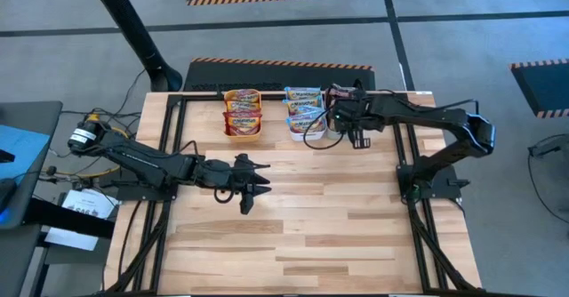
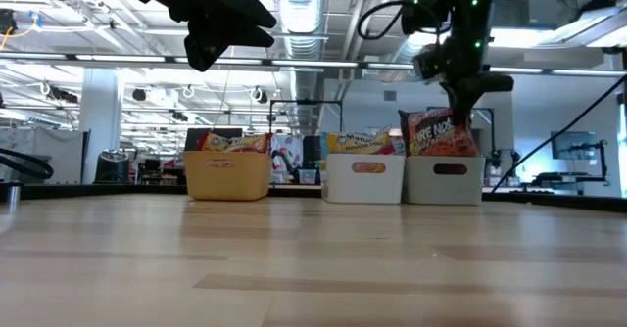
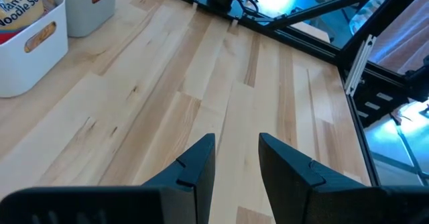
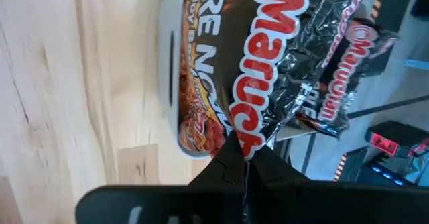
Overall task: Sort Maruchan noodles
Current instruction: Put the black noodle pack into the gray bin
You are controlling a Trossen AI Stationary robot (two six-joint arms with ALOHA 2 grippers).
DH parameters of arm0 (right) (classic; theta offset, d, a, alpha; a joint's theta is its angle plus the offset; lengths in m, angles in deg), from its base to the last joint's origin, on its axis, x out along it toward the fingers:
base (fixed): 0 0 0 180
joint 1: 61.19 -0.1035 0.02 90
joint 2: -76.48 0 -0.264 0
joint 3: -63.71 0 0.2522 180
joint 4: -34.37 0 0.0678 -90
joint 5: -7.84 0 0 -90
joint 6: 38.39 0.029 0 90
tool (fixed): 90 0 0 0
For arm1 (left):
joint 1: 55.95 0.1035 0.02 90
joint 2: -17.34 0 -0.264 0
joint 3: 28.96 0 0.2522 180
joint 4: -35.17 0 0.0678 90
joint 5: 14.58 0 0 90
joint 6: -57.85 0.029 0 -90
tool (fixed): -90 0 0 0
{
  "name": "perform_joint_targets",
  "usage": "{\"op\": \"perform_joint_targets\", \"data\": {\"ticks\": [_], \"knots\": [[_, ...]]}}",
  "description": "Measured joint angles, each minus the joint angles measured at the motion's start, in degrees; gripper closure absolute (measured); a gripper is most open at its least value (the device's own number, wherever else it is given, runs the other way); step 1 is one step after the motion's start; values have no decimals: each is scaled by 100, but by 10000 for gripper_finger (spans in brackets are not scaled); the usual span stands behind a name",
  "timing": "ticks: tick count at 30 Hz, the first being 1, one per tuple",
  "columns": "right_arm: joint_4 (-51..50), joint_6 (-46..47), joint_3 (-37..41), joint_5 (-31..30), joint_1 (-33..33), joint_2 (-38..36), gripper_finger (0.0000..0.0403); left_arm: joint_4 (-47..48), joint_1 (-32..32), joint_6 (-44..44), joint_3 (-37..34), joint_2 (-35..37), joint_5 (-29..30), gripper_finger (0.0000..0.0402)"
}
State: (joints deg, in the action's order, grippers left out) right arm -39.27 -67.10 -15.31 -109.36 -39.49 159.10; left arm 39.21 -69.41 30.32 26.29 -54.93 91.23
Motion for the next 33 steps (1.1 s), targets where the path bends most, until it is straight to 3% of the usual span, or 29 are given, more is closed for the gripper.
{"op": "perform_joint_targets", "data": {"ticks": [11, 24, 33], "knots": [[-167, 264, -13, -369, -72, 658, 392, 34, 0, -9, 0, 0, -7, 299], [-368, 926, -65, -389, -68, 673, 302, 37, 0, 2, 0, 0, -4, 299], [-1374, 1272, -961, -343, -68, 671, 276, 37, 0, -53, -2, 0, -4, 299]]}}
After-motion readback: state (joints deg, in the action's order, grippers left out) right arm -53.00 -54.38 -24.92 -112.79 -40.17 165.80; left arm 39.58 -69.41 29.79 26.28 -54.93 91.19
